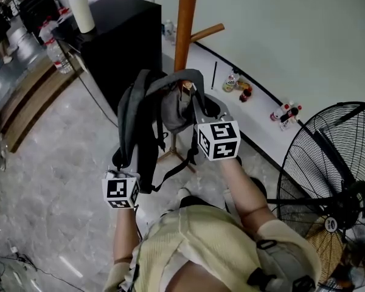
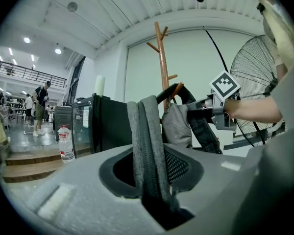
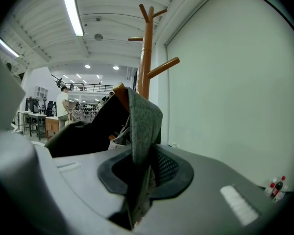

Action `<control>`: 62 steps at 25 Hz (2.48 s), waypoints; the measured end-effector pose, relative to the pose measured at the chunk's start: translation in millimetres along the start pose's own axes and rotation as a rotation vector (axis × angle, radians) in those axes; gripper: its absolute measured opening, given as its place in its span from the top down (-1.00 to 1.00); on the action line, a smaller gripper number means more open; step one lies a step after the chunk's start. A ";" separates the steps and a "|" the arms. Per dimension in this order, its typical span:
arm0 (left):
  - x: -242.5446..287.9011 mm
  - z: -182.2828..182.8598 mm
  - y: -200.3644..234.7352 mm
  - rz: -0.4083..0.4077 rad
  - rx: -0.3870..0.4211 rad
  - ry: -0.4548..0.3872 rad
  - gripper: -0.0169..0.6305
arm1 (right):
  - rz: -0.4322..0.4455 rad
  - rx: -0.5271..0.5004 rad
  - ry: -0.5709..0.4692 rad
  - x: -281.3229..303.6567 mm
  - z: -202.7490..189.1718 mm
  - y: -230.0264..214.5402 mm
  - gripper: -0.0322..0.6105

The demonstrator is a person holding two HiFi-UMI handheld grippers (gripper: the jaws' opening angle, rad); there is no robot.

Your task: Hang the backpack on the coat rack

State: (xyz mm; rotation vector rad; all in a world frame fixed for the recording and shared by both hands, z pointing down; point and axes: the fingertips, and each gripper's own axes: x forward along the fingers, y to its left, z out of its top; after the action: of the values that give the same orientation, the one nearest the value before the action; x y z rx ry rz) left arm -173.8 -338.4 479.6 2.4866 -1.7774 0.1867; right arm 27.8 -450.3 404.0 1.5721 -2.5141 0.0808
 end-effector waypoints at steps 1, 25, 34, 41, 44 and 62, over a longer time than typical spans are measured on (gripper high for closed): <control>1.8 -5.3 -2.3 -0.009 -0.004 0.018 0.60 | -0.002 0.002 -0.002 0.2 -0.1 -0.1 0.76; 41.8 -59.4 -27.4 -0.122 -0.020 0.148 0.51 | -0.006 -0.033 -0.035 1.8 5.7 0.4 0.73; 49.8 -70.0 -35.9 -0.160 -0.035 0.177 0.43 | 0.000 -0.040 -0.047 1.5 9.0 0.1 0.71; 51.3 -72.1 -39.9 -0.172 -0.043 0.193 0.40 | -0.007 -0.042 -0.057 -0.3 11.3 -0.8 0.70; 50.3 -71.7 -43.1 -0.180 -0.060 0.210 0.39 | -0.015 -0.046 -0.063 -0.2 12.6 -1.8 0.69; 51.9 -83.7 -41.8 -0.162 -0.048 0.231 0.34 | -0.038 -0.047 -0.053 -2.5 3.5 -6.1 0.61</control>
State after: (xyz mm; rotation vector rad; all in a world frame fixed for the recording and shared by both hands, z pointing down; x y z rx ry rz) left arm -122.1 -362.1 570.2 2.4459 -1.4678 0.3973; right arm 33.9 -451.3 399.9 1.6233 -2.5054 -0.0258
